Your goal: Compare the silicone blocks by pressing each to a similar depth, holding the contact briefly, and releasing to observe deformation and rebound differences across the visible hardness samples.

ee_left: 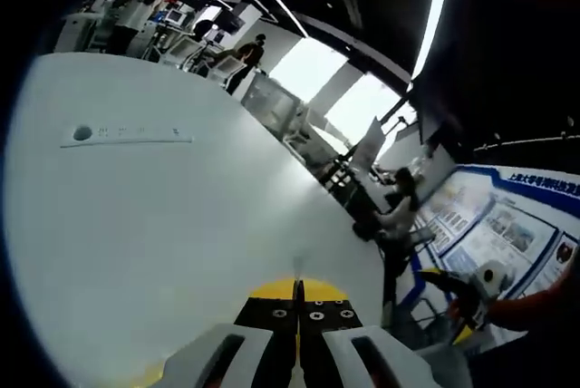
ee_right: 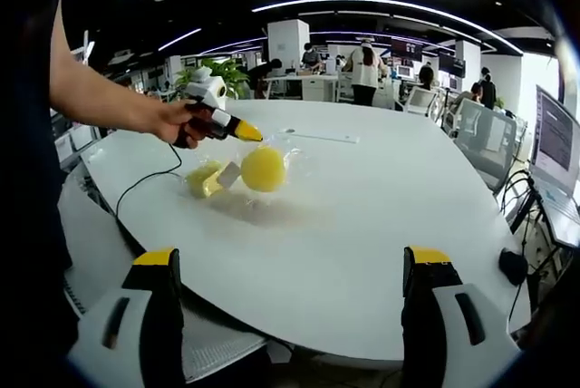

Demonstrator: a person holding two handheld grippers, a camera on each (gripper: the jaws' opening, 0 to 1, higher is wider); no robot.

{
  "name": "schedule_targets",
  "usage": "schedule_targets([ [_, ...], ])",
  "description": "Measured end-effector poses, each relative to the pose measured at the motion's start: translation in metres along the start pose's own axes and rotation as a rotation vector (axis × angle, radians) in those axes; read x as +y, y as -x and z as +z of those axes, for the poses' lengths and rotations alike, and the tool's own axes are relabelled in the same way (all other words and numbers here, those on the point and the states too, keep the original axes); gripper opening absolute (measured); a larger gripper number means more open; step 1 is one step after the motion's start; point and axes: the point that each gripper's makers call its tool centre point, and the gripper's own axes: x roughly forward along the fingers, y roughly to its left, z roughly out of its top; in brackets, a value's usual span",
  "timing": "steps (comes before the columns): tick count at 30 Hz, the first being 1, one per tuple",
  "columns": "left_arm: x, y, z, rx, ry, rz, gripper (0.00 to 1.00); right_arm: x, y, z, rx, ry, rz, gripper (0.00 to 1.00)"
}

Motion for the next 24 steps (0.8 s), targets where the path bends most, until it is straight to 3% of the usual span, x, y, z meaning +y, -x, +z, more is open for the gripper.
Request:
schedule_targets([
  [6, -0.019, 0.005, 0.007, -0.015, -0.109, -0.061, 0.00, 0.001, -0.001, 0.004, -0.005, 0.014, 0.009, 0.96],
  [15, -0.036, 0.015, 0.018, -0.006, -0.226, -0.061, 0.00, 0.000, -0.001, 0.013, -0.019, 0.027, 0.014, 0.96],
  [20, -0.044, 0.024, 0.031, -0.016, -0.282, -0.055, 0.00, 0.003, -0.003, 0.016, -0.022, 0.033, 0.023, 0.96],
  [24, -0.063, 0.032, 0.046, -0.037, -0.317, -0.103, 0.00, 0.003, -0.005, 0.020, -0.029, 0.035, 0.027, 0.96],
])
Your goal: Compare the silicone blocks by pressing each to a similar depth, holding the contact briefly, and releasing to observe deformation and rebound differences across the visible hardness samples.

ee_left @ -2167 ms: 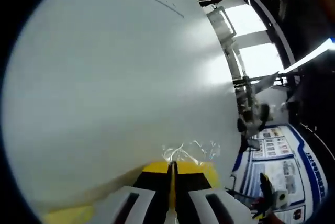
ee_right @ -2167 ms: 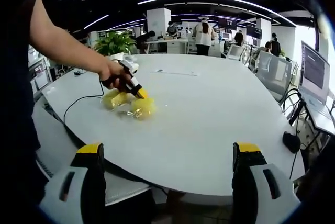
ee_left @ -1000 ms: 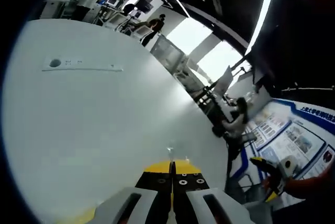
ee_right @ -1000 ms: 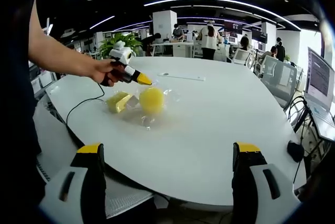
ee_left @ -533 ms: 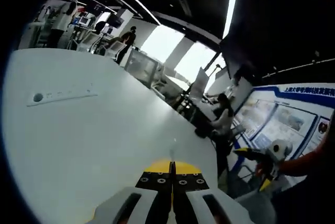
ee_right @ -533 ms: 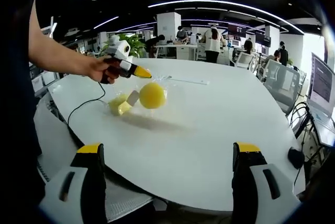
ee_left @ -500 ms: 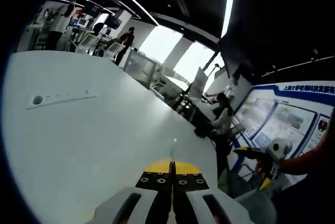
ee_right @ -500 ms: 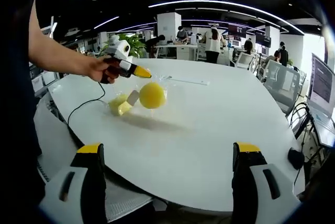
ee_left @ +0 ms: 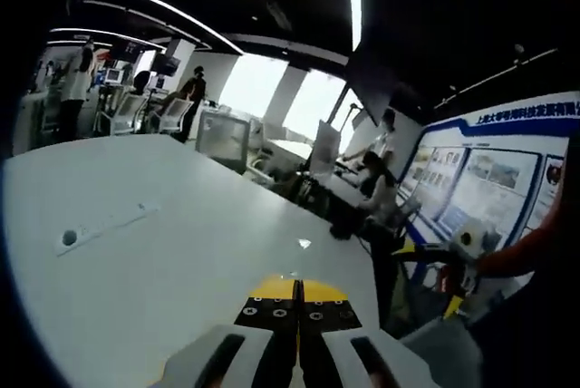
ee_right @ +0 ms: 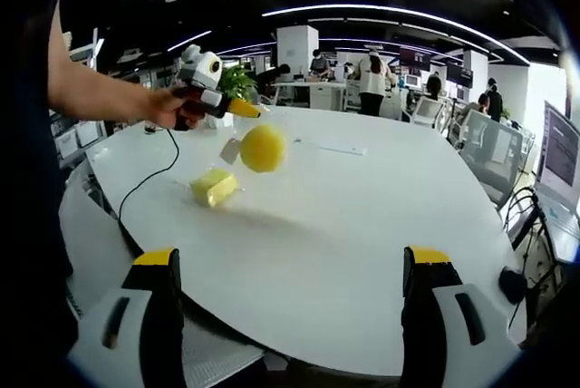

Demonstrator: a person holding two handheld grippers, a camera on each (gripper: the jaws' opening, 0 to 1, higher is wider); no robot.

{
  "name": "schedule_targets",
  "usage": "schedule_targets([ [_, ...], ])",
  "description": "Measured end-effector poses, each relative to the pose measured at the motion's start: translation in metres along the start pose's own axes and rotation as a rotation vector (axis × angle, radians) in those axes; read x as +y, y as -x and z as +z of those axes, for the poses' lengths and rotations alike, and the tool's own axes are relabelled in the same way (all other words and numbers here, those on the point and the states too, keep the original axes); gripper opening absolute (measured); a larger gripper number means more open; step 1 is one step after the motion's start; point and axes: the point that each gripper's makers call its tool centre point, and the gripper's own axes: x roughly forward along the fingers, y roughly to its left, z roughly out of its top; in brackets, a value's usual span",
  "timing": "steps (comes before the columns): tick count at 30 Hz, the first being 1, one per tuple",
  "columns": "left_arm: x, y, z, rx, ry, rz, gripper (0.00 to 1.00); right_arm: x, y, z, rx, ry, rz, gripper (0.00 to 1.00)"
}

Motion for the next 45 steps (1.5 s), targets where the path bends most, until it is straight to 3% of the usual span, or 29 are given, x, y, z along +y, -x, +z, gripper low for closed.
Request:
schedule_targets([
  [13, -0.072, 0.038, 0.077, -0.071, -0.129, -0.144, 0.00, 0.008, -0.009, 0.054, -0.102, 0.007, 0.063, 0.96],
  [19, -0.094, 0.053, 0.107, -0.111, -0.157, -0.165, 0.00, 0.016, -0.012, 0.096, -0.160, 0.063, 0.122, 0.96],
  [22, -0.104, 0.057, 0.115, -0.122, -0.169, -0.170, 0.00, 0.017, -0.010, 0.115, -0.183, 0.086, 0.139, 0.96],
  [30, -0.130, 0.068, 0.131, -0.144, -0.185, -0.205, 0.00, 0.025, 0.001, 0.171, -0.270, 0.040, 0.237, 0.97],
  [36, -0.150, 0.077, 0.141, -0.152, -0.211, -0.240, 0.00, 0.035, 0.002, 0.199, -0.295, 0.080, 0.310, 0.97],
  [45, -0.170, 0.087, 0.155, -0.185, -0.230, -0.261, 0.00, 0.059, 0.005, 0.237, -0.414, -0.013, 0.456, 0.96],
])
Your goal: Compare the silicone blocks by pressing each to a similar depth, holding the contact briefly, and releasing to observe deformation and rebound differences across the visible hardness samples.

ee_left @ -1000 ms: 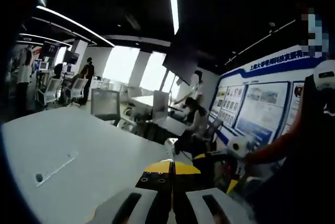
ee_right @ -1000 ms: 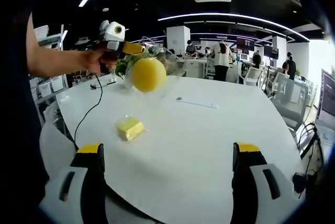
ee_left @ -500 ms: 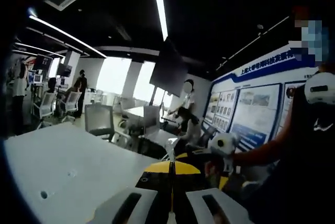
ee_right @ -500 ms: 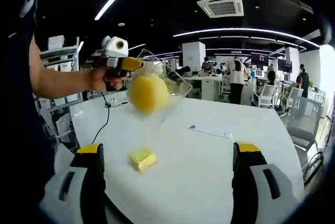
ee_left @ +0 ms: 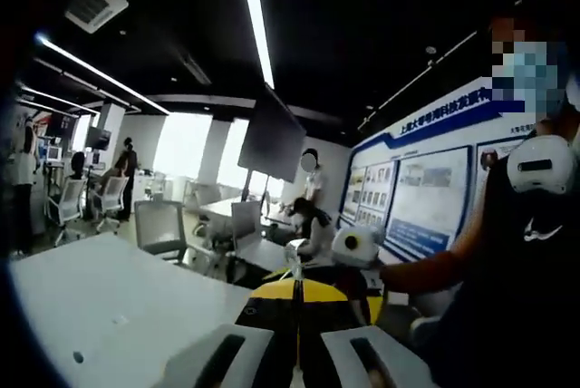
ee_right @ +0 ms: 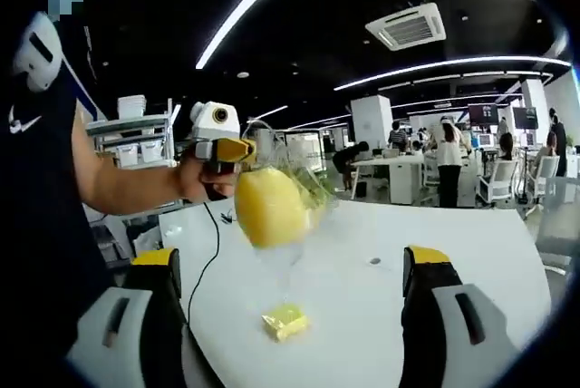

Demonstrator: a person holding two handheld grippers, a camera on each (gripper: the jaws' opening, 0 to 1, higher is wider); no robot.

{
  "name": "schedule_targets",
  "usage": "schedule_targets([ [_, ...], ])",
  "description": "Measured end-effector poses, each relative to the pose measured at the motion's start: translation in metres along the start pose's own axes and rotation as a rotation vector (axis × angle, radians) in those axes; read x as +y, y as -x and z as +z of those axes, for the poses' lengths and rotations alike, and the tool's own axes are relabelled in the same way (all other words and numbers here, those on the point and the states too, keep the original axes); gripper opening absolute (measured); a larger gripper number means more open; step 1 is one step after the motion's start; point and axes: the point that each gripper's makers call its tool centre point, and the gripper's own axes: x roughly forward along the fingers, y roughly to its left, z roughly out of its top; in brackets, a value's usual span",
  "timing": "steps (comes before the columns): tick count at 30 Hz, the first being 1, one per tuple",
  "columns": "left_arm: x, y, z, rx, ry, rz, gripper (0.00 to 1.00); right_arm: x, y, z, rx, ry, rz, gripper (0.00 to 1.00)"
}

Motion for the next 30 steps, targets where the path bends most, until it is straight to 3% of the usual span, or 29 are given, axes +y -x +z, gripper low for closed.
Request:
schedule_targets([
  [4, -0.004, -0.001, 0.002, -0.006, 0.005, -0.018, 0.00, 0.014, -0.011, 0.004, 0.000, 0.008, 0.069, 0.82],
  [10, -0.012, -0.003, 0.006, -0.012, 0.006, -0.044, 0.00, 0.022, -0.021, 0.008, -0.008, 0.025, 0.119, 0.75],
  [17, -0.018, -0.003, 0.013, -0.039, 0.027, -0.074, 0.00, 0.034, -0.026, 0.014, -0.046, -0.003, 0.187, 0.50],
  [23, -0.024, -0.002, 0.017, -0.044, 0.033, -0.095, 0.00, 0.033, -0.030, 0.022, -0.121, -0.065, 0.203, 0.47],
  [30, -0.032, -0.004, 0.015, -0.032, 0.036, -0.119, 0.00, 0.046, -0.034, 0.022, -0.134, -0.082, 0.245, 0.44],
])
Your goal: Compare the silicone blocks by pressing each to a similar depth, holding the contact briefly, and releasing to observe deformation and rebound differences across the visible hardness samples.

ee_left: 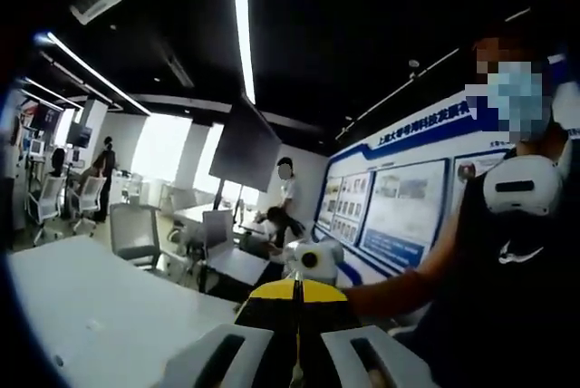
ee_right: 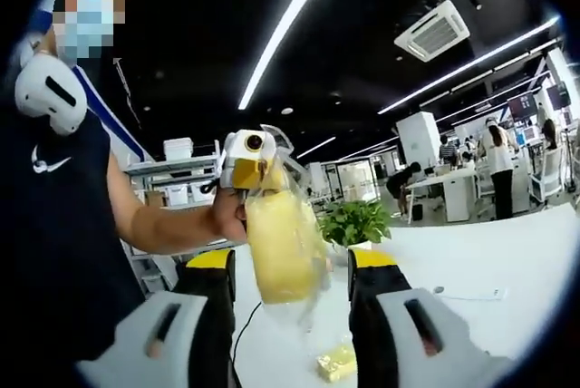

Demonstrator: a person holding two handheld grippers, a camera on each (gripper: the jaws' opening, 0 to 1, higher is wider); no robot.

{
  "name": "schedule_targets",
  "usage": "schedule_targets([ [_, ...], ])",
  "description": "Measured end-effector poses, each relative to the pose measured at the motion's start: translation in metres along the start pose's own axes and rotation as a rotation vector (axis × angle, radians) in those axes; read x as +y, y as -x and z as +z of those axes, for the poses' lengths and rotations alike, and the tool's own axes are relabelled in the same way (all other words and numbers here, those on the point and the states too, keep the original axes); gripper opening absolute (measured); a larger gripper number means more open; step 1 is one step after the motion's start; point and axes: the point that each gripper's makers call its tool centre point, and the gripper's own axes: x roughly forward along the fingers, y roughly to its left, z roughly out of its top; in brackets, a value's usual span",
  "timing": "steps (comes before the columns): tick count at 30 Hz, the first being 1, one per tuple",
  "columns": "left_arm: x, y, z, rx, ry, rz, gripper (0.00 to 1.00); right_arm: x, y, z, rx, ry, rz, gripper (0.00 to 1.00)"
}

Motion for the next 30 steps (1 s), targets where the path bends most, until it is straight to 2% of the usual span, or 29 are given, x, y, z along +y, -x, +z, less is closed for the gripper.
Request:
schedule_targets([
  [6, -0.005, -0.005, -0.003, 0.011, 0.002, -0.023, 0.00, 0.005, -0.003, -0.003, 0.004, -0.015, 0.031, 0.32],
  [15, -0.005, -0.003, -0.005, -0.002, 0.018, -0.033, 0.00, 0.009, -0.002, -0.004, 0.021, -0.007, 0.032, 0.28],
  [21, -0.008, 0.002, -0.005, -0.016, 0.017, -0.055, 0.00, 0.016, -0.004, -0.004, 0.082, -0.023, 0.035, 0.21],
  [27, -0.010, 0.003, -0.010, 0.026, -0.006, -0.063, 0.00, 0.017, -0.002, -0.010, 0.139, 0.000, 0.030, 0.16],
  [29, -0.010, 0.003, -0.008, 0.017, -0.025, -0.063, 0.04, 0.016, -0.001, -0.013, 0.155, -0.009, 0.028, 0.15],
  [30, -0.013, 0.003, -0.002, -0.016, -0.026, -0.074, 0.08, 0.016, 0.000, -0.015, 0.167, -0.009, 0.028, 0.14],
])
